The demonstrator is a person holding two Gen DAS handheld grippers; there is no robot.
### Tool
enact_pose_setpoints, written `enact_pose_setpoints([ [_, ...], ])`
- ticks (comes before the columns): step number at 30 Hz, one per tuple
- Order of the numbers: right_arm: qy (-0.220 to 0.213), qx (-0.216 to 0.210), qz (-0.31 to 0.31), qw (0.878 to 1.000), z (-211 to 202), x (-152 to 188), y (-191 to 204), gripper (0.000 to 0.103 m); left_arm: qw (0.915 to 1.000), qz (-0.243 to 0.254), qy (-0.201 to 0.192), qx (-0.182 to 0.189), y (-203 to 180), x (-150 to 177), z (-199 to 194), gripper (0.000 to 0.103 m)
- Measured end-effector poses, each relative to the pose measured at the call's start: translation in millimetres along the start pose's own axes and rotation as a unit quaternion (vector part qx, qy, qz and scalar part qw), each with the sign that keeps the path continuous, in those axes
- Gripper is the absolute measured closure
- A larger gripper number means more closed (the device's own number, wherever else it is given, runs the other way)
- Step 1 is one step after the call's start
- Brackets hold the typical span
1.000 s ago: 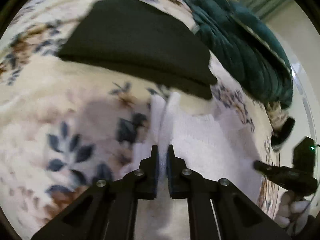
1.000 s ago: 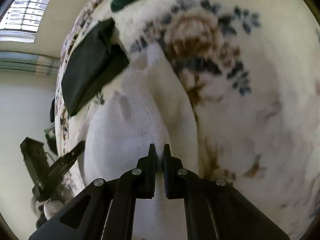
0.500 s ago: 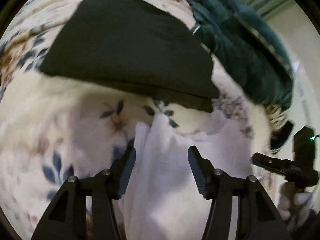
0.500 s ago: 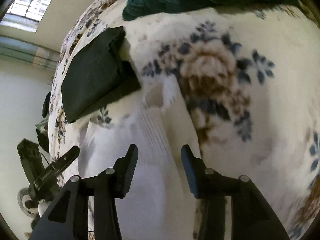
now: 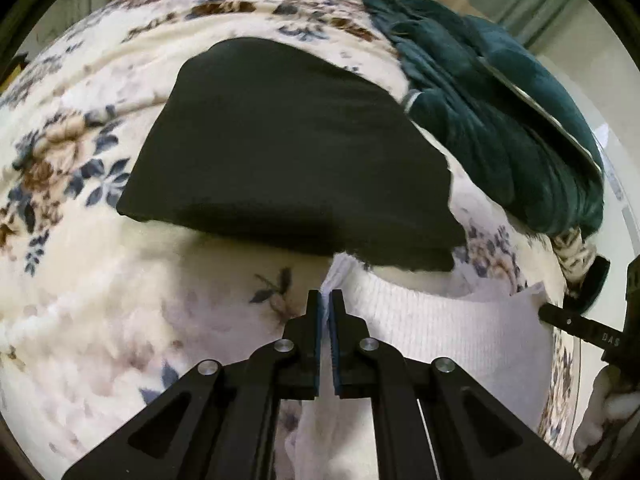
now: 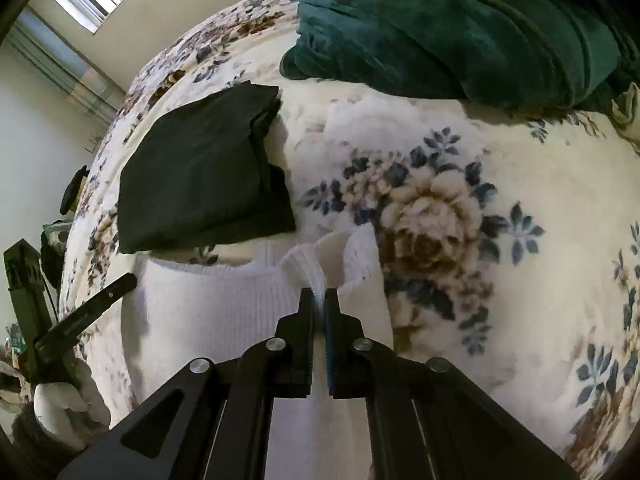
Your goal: Fold small clothes
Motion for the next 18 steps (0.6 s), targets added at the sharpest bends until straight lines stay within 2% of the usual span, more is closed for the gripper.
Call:
enact_pose_setpoints([
  [4,0.004,0.021,0.008,1.0,18.6,-23.7,-4.7,0.099,0.9989,-0.001,0.044,-0.013,3.5,-15.3,38.1,0.101],
  [7,0.04,0.049,0.019,0.998,50.0,-30.7,-19.1,0.099,0.996,0.001,0.086,-0.023,8.2,-10.6,62.3,0.1],
  [10,0.076,0.042,0.027,0.996,70.5,-25.0,-26.8,0.099,0.9944,0.008,0.106,-0.003,3.8,-2.6,60.3,0.097],
  [11,0.085,0.03,0.031,0.995,71.9,-23.1,-27.4,0.098,0.9942,-0.002,0.106,0.013,3.8,-0.5,53.8,0.097],
  [12,0.09,0.012,0.041,0.995,69.8,-21.1,-28.5,0.097,0.9934,-0.015,0.109,0.034,4.9,2.3,48.2,0.092],
  [13,0.094,-0.01,0.052,0.994,64.1,-18.6,-29.6,0.092,0.9917,-0.034,0.109,0.06,7.2,7.3,37.9,0.08],
  [15,0.093,-0.035,0.062,0.993,47.4,-8.9,-34.2,0.066,0.9896,-0.051,0.093,0.097,9.0,21.1,16.5,0.066],
  [16,0.085,-0.046,0.064,0.993,37.5,-2.7,-37.0,0.063,0.988,-0.063,0.084,0.113,10.7,35.1,2.5,0.062],
  [18,0.077,-0.071,0.063,0.992,18.6,17.8,-42.3,0.062,0.9846,-0.072,0.078,0.139,13.8,62.9,-15.1,0.062],
])
Point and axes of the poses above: each gripper's, at about its wrist camera, not at the fingertips, and z roughly the way its jaws point, y to its left, x to its underside, the point moved 6 cm from there along z, roughly the way its jaws point, and after that the axes turned 13 degrees about y, right-handed, at the moved point
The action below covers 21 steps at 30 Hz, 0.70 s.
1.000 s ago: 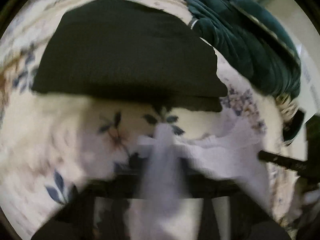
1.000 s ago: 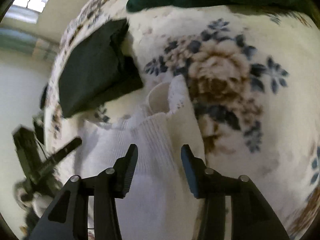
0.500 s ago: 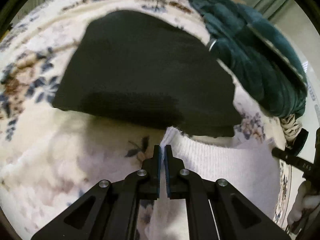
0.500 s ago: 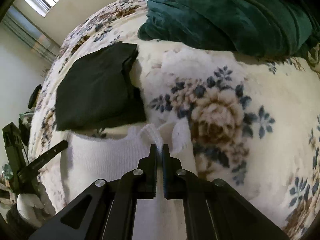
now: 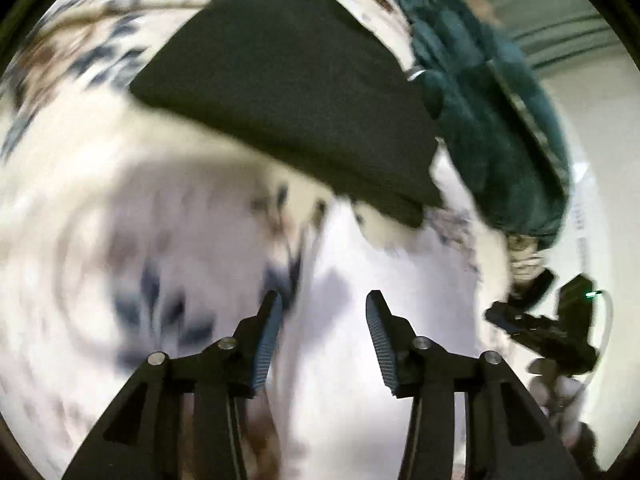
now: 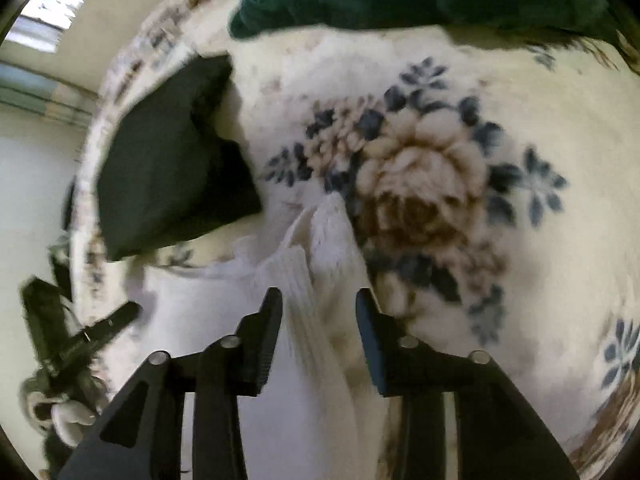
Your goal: Fold small clothes
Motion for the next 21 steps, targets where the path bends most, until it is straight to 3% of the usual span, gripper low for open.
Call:
enact_pose_setpoints([
  [3,0.021,-0.02,0.008,1.0,-8.7,51.1,-14.2,0.056,0.9997,-0.018,0.015,0.006,9.5,55.9,-1.6,0.062],
  [7,0.075,-0.049,0.04,0.995,13.6,123.1,-35.0,0.056,0.9991,-0.028,0.031,0.008,18.7,116.8,12.2,0.062],
  [14,0.101,-0.111,0.086,0.985,56.4,190.6,-46.2,0.056,0.999,-0.039,0.02,0.004,26.4,157.2,27.8,0.062],
  [15,0.099,-0.118,0.094,0.984,59.7,193.5,-47.4,0.056,0.9992,-0.039,0.008,-0.001,24.3,157.7,28.3,0.071],
  [16,0.096,-0.127,0.102,0.982,63.7,196.4,-48.3,0.056,0.9994,-0.034,0.0,-0.005,23.6,159.3,28.4,0.092],
  [17,0.092,-0.131,0.107,0.981,65.9,196.6,-49.2,0.058,0.9995,-0.023,-0.008,-0.023,17.8,158.9,27.0,0.092],
  [19,0.072,-0.119,0.102,0.985,63.3,197.1,-48.0,0.087,0.9986,-0.002,-0.022,-0.047,10.3,155.5,17.9,0.096],
  [21,0.053,-0.084,0.089,0.991,54.4,195.2,-45.7,0.095,0.9974,0.016,-0.028,-0.064,4.1,149.0,6.0,0.096],
])
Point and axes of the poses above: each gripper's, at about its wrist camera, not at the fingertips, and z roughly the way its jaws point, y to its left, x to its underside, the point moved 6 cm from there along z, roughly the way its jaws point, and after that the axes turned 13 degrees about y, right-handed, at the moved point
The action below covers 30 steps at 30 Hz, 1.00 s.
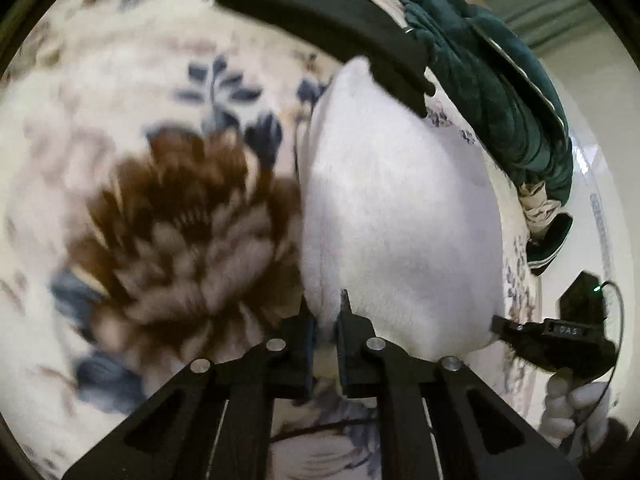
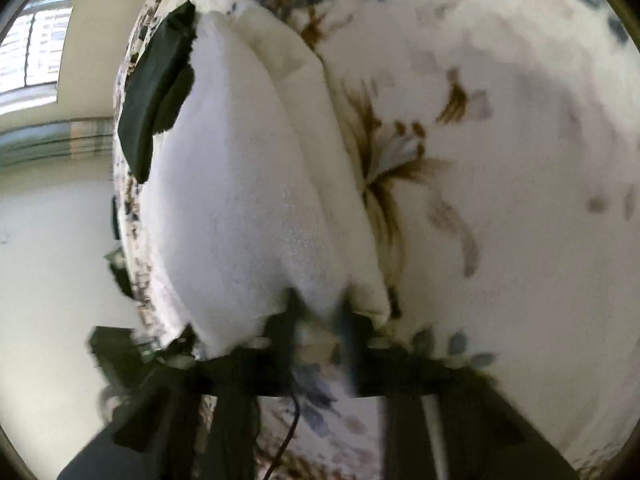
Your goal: Fold small clothes
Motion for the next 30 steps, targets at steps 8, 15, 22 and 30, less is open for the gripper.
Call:
enact_pose_setpoints([
  [8,-0.01,0.065,-0.008,0.998,-16.0,-13.6,-8.4,0.101,0.9976,0.014,0.067,0.004,16.2,0.3,11.9,0.09],
  [15,0.01,-0.01,-0.034,0.999,-34.7,-27.6,-7.2,0.03,0.992,-0.03,0.007,0.123,21.4,-30.5,-18.5,0.025],
  [22,0.069,-0.151,-0.014,0.986,24.2,-72.0,0.9,0.019,0.9783,-0.048,0.082,0.184,20.9,-82.9,65.9,0.024],
  [30,0.092,-0.176,-0.011,0.98,48.8,-79.2,15.7,0.052,0.979,-0.015,0.027,0.201,-9.7,-87.2,41.0,0.076],
])
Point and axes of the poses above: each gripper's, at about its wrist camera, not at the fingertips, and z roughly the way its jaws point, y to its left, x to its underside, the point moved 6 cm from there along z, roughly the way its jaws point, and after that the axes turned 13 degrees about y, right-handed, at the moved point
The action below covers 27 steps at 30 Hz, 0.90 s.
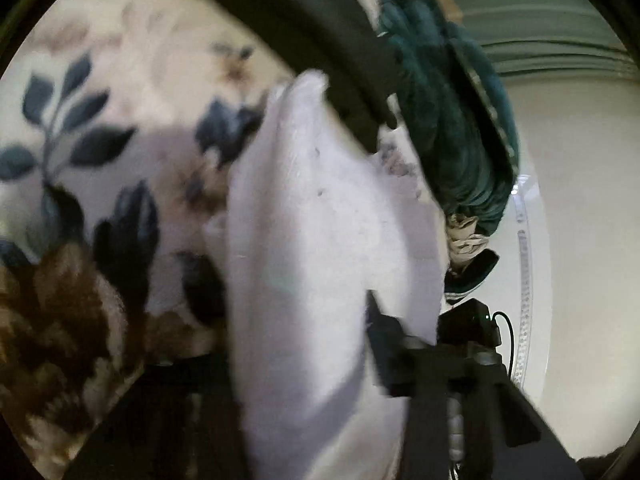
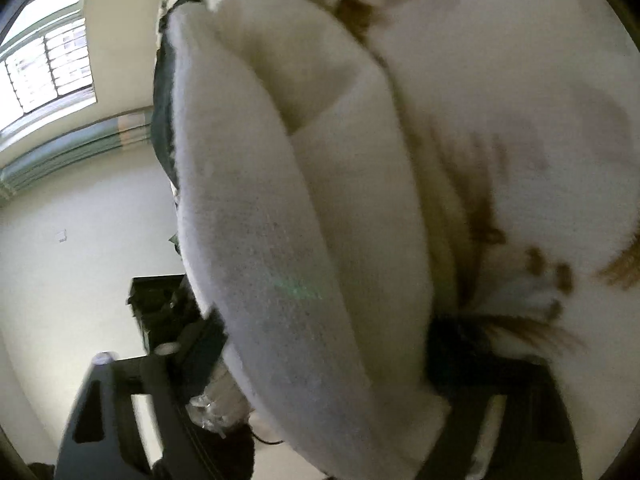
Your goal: Fold small clothes
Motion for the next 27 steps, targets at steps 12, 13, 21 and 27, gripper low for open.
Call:
enact_pose_setpoints([
  [12,-0.053,0.035,-0.085,0.994,-47.3,19.1,105.7,0.063,0.9956,0.07,-0.058,0.023,-93.5,-38.6,-71.9,0.078],
  [13,-0.058,0.032,-0.094,0.993,-53.3,16.7,120.5,0.063,0.9947,0.077,-0.064,0.024,-101.8,-46.4,-77.7,0.078],
  [21,-0.097,0.02,-0.157,0.983,-74.5,-56.2,238.1,0.063,0.9883,0.093,-0.119,0.021,-130.0,-164.4,-132.4,0.078],
  [27,-0.101,0.026,-0.18,0.978,-37.4,-167.7,291.7,0.064,0.9899,0.076,-0.119,-0.014,-82.7,-275.0,-135.3,0.077],
])
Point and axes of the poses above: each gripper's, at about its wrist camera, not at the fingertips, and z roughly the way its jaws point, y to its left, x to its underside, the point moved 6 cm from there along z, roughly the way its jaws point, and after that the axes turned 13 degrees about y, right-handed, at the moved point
